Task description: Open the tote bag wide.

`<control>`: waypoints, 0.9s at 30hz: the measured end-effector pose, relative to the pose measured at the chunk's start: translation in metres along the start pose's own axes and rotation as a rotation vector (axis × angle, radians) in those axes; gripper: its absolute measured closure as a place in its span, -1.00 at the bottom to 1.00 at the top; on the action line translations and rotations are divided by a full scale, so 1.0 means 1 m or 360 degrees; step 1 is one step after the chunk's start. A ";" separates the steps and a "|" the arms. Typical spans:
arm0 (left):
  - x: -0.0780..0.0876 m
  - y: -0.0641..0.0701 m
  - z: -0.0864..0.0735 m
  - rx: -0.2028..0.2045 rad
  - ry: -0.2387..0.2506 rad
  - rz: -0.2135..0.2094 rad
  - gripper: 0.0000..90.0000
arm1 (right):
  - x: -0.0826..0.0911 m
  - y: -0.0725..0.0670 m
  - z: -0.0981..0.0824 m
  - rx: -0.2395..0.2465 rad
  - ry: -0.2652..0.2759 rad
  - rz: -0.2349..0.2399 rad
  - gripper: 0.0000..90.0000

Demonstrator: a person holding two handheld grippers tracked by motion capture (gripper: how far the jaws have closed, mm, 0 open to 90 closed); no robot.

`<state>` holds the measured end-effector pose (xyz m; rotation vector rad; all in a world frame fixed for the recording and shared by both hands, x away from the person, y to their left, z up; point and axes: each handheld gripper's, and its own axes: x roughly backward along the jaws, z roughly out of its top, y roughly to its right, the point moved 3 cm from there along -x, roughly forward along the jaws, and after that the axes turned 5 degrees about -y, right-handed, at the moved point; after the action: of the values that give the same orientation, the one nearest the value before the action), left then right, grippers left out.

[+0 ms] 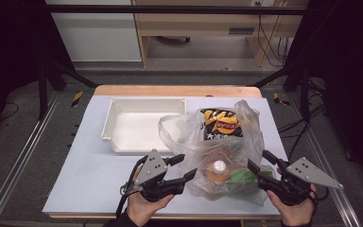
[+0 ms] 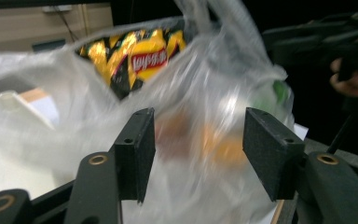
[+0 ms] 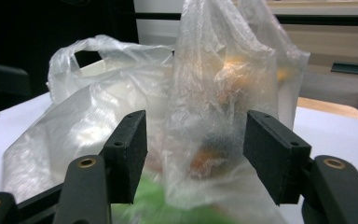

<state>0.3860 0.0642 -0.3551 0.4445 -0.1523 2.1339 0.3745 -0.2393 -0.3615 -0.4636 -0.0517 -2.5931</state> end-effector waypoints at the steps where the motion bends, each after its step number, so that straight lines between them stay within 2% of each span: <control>1: -0.007 0.005 0.010 -0.0013 -0.0021 -0.0032 -0.07 | -0.003 -0.001 0.002 0.0005 -0.0007 0.0006 -0.10; 2: -0.014 0.010 0.012 -0.0025 -0.0058 -0.0062 -0.08 | -0.006 -0.002 0.003 0.0010 -0.0016 0.0004 -0.06; 4: -0.020 0.013 0.013 -0.0034 -0.0083 -0.0067 -0.09 | -0.009 -0.002 0.003 0.0014 -0.0032 -0.0005 -0.01; 6: -0.039 0.018 0.008 -0.0061 -0.0188 -0.0065 -0.07 | -0.013 -0.003 0.001 -0.0002 -0.0053 -0.0010 0.24; 7: -0.053 0.019 0.002 -0.0015 -0.0276 -0.0088 0.11 | -0.014 -0.002 -0.002 -0.0028 -0.0079 -0.0003 0.50; 8: -0.053 0.019 0.002 -0.0015 -0.0276 -0.0088 0.22 | -0.014 -0.002 -0.002 -0.0028 -0.0079 -0.0003 0.50; 9: -0.057 0.018 -0.001 0.0005 -0.0306 -0.0091 0.22 | -0.013 0.000 -0.004 -0.0031 -0.0094 0.0005 0.62; 10: -0.059 0.018 -0.004 0.0017 -0.0329 -0.0091 0.38 | -0.012 0.000 -0.006 -0.0045 -0.0107 0.0015 0.69; 12: -0.063 0.017 -0.008 0.0043 -0.0363 -0.0101 0.63 | -0.006 0.002 -0.008 -0.0043 -0.0108 0.0041 0.70; 13: -0.062 0.016 -0.009 0.0044 -0.0369 -0.0107 0.88 | 0.002 0.002 -0.008 -0.0041 -0.0083 0.0092 0.48; 14: -0.062 0.016 -0.009 0.0044 -0.0369 -0.0107 0.97 | 0.002 0.002 -0.008 -0.0041 -0.0083 0.0092 0.48; 15: -0.059 0.015 -0.009 0.0043 -0.0356 -0.0115 1.00 | 0.009 0.001 -0.009 -0.0042 -0.0053 0.0146 0.30; 16: -0.059 0.015 -0.009 0.0043 -0.0356 -0.0115 1.00 | 0.009 0.001 -0.009 -0.0042 -0.0053 0.0146 0.30; 17: -0.056 0.014 -0.008 0.0035 -0.0338 -0.0116 1.00 | 0.020 -0.002 -0.010 -0.0029 -0.0038 0.0219 0.26; 18: -0.056 0.014 -0.008 0.0035 -0.0338 -0.0116 1.00 | 0.020 -0.002 -0.010 -0.0029 -0.0038 0.0219 0.26; 20: -0.053 0.012 -0.006 0.0029 -0.0315 -0.0114 1.00 | 0.027 -0.005 -0.013 -0.0021 -0.0050 0.0261 0.38; 21: -0.052 0.010 -0.003 0.0036 -0.0281 -0.0107 1.00 | 0.032 -0.009 -0.016 -0.0001 -0.0079 0.0285 0.57; 22: -0.052 0.010 -0.003 0.0036 -0.0281 -0.0107 1.00 | 0.032 -0.009 -0.016 -0.0001 -0.0079 0.0285 0.57; 23: -0.052 0.009 -0.002 0.0037 -0.0274 -0.0103 1.00 | 0.033 -0.014 -0.020 0.0024 -0.0127 0.0300 0.75; 24: -0.052 0.008 -0.002 0.0039 -0.0270 -0.0101 1.00 | 0.033 -0.014 -0.020 0.0024 -0.0127 0.0300 0.75; 26: -0.052 0.006 0.000 0.0044 -0.0264 -0.0094 1.00 | 0.033 -0.017 -0.025 0.0052 -0.0175 0.0334 0.91; 27: -0.052 0.004 0.000 0.0049 -0.0261 -0.0089 1.00 | 0.033 -0.017 -0.025 0.0052 -0.0175 0.0334 0.91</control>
<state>0.4096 0.0216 -0.3736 0.6347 -0.1982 2.0467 0.3319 -0.2434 -0.3732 -0.5683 -0.0786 -2.3567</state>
